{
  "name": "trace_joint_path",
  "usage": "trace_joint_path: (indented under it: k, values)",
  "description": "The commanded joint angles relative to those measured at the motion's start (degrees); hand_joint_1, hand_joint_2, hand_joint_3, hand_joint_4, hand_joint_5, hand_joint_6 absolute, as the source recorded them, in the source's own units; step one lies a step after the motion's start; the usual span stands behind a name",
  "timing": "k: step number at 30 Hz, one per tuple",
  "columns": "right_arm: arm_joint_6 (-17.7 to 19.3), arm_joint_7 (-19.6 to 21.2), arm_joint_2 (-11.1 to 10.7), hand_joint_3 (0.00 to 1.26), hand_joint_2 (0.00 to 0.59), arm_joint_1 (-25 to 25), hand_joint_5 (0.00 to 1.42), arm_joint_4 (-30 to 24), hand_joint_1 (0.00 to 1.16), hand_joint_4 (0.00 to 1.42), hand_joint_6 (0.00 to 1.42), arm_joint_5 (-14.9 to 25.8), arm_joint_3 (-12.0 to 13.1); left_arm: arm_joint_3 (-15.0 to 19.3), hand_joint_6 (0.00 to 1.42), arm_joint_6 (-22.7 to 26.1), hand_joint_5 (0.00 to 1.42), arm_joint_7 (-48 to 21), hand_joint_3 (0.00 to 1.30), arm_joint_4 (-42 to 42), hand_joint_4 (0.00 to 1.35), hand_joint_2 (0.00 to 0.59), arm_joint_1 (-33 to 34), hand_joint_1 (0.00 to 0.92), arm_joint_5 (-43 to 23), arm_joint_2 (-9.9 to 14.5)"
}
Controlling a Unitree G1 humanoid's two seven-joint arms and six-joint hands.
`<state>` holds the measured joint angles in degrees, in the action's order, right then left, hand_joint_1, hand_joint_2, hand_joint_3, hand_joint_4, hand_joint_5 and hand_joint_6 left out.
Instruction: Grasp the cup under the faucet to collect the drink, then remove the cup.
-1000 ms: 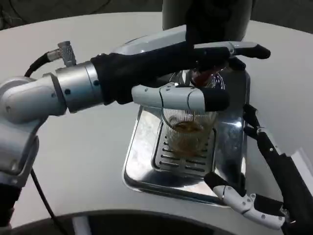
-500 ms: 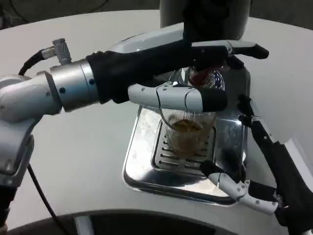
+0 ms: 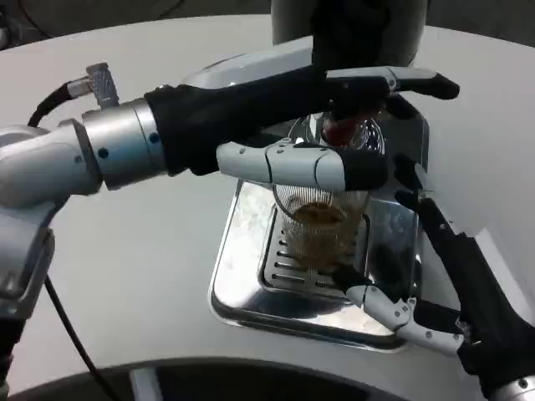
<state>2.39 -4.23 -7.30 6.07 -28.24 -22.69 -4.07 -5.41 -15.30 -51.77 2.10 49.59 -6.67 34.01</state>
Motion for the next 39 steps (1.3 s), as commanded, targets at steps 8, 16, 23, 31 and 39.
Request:
trace_joint_path:
  k: [8, 16, 23, 31, 39]
  values:
    - [0.7, 2.2, 0.6, 0.04, 0.226, -2.1, 0.1, 2.5, 0.66, 0.04, 0.0, -0.1, -2.7, 0.2, 0.14, 0.2, 0.15, -1.7, 0.13, -2.3, 0.06, 0.097, -2.1, 0.0, -1.0, 1.8]
    - [0.4, 3.4, 1.1, 0.05, 0.226, -4.5, 0.1, 4.9, 0.65, 0.05, 0.0, -0.2, -4.2, 0.7, 0.14, 0.3, 0.15, -1.7, 0.13, -3.5, 0.06, 0.097, -3.0, 0.0, -1.9, 2.7]
    - [0.4, 4.3, 1.4, 0.05, 0.226, -6.2, 0.1, 6.9, 0.65, 0.05, 0.0, -0.4, -5.2, 0.8, 0.14, -0.2, 0.15, -2.0, 0.13, -3.9, 0.06, 0.097, -3.0, 0.0, -1.9, 3.5]
    - [0.4, 4.9, 1.9, 0.05, 0.226, -7.3, 0.11, 8.3, 0.64, 0.05, 0.0, -0.3, -6.1, 0.9, 0.14, 0.3, 0.15, -2.1, 0.14, -4.6, 0.06, 0.096, -3.0, 0.0, -2.1, 4.0]
    - [0.4, 5.2, 2.3, 0.06, 0.226, -8.2, 0.11, 9.4, 0.64, 0.05, 0.0, -0.2, -6.4, 1.0, 0.14, 0.3, 0.15, -2.2, 0.14, -4.8, 0.06, 0.096, -3.1, 0.0, -2.2, 4.3]
